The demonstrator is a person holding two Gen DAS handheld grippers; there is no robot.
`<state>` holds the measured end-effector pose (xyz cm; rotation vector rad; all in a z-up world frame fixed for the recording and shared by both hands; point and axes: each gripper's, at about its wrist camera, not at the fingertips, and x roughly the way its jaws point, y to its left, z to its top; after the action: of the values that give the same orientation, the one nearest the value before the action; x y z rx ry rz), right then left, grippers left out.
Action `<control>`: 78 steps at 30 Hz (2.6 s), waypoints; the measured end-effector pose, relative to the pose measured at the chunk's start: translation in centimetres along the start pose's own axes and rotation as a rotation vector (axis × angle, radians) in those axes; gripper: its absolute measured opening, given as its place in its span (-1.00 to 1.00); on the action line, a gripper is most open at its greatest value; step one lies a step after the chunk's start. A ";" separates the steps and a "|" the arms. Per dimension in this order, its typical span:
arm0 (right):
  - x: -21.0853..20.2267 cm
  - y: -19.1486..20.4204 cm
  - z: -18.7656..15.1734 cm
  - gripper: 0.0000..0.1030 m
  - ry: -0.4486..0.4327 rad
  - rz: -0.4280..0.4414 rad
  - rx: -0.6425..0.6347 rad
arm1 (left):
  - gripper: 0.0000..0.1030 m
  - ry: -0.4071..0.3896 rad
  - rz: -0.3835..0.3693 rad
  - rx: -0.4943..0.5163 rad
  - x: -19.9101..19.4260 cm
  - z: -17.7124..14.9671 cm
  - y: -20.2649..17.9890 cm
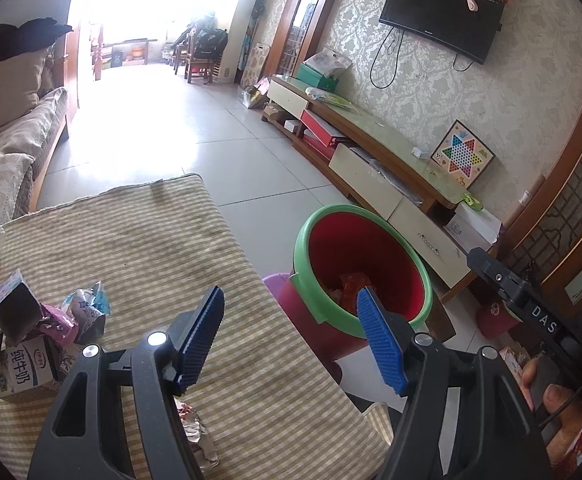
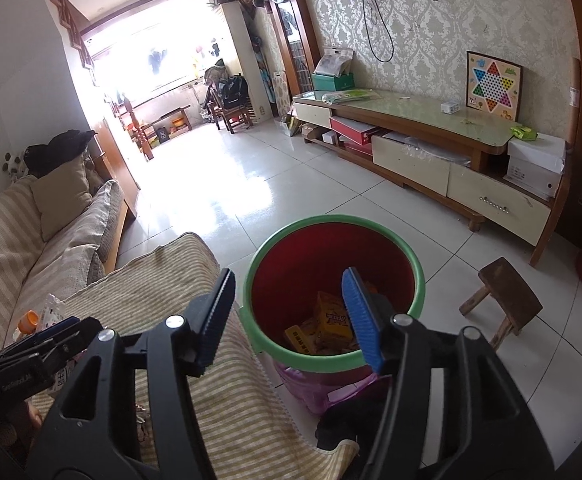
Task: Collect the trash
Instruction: 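Grasp the gold wrapper with the left tool while the right tool grasps the blue toothpaste box, then carry the gold wrapper and blue toothpaste box over the red bucket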
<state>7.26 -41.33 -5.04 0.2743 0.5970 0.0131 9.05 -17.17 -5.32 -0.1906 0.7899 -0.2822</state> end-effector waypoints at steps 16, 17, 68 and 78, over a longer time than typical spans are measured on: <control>-1.6 7.9 -2.5 0.11 0.083 0.095 -0.150 | 0.28 -0.006 0.319 -0.221 -6.6 -4.1 18.6; -1.5 8.4 -3.0 0.11 0.097 0.104 -0.153 | 0.28 0.002 0.343 -0.235 -7.0 -4.5 20.2; 17.5 43.1 -12.1 0.56 0.752 0.359 -1.019 | -0.66 0.063 0.263 -0.427 -11.9 -14.4 27.4; 15.3 42.0 -11.2 -0.09 0.701 0.448 -0.899 | -0.66 0.071 0.270 -0.439 -11.7 -14.5 28.0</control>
<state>16.49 3.34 -11.54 -0.5054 1.1443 0.8183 -4.29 12.08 -15.12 -0.4835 0.9310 0.1445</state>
